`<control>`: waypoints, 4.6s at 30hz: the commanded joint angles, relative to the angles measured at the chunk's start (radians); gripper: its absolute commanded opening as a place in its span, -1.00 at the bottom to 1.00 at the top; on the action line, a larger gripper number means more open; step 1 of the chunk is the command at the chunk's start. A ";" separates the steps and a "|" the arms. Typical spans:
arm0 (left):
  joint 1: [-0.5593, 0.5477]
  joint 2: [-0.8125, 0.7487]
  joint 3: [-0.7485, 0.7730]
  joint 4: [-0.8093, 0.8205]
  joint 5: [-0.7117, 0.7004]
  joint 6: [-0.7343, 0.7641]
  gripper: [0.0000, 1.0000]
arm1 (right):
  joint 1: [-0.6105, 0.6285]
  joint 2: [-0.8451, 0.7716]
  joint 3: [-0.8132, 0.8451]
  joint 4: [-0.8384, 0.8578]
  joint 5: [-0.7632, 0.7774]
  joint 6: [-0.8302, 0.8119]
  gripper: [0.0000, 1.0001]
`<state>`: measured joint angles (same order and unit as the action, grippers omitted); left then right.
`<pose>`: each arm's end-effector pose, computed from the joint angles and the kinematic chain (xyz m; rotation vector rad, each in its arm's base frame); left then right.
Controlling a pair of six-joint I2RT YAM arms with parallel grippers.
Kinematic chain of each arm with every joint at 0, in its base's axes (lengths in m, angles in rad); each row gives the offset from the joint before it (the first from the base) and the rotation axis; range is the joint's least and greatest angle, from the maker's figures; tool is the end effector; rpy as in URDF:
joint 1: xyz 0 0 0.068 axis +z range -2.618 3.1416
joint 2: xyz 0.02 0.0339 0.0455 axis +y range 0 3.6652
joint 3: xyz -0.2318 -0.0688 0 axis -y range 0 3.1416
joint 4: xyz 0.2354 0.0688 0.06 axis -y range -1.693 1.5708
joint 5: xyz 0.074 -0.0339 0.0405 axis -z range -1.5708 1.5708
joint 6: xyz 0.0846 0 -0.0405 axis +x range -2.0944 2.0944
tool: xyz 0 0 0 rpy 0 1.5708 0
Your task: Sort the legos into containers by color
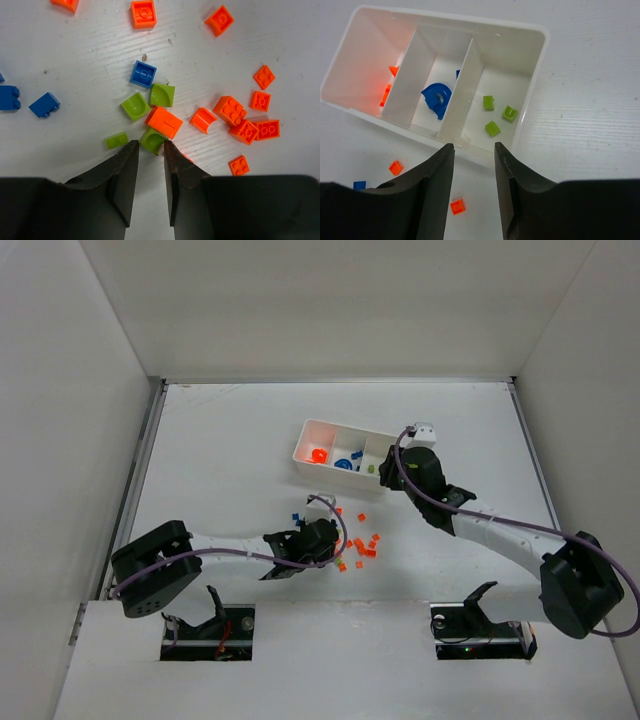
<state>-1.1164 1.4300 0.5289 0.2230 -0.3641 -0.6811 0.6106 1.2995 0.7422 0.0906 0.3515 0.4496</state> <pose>0.1587 -0.2562 0.0997 0.2926 2.2422 -0.5854 0.2841 0.1633 0.1942 0.0575 2.0204 0.3179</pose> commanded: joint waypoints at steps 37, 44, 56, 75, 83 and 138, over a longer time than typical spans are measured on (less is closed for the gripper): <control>-0.033 0.178 0.197 -0.134 -0.081 0.069 -0.29 | 0.085 -0.186 -0.115 0.075 0.012 0.038 -0.14; -0.055 0.204 0.210 -0.180 -0.090 0.077 -0.43 | 0.077 -0.203 -0.124 0.080 0.003 0.047 -0.14; -0.079 0.205 0.224 -0.238 -0.121 0.064 -0.46 | 0.070 -0.215 -0.130 0.078 0.010 0.054 -0.14; 0.051 -0.097 0.301 -0.169 -0.055 0.094 -0.69 | 0.011 -0.485 -0.124 -0.020 0.041 0.187 -0.14; 0.148 0.108 0.559 -0.076 0.010 0.170 -0.67 | 0.171 -0.753 0.092 -0.296 0.063 0.339 -0.06; 0.517 -0.512 0.013 -0.249 -0.082 -0.037 -0.28 | 0.633 0.169 0.064 0.139 -0.115 0.107 -0.33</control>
<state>-0.6250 1.0191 0.5922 -0.0269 -0.4496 -0.6727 1.2098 1.3022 0.6659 0.1154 0.2260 0.6098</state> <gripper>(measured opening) 0.355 0.320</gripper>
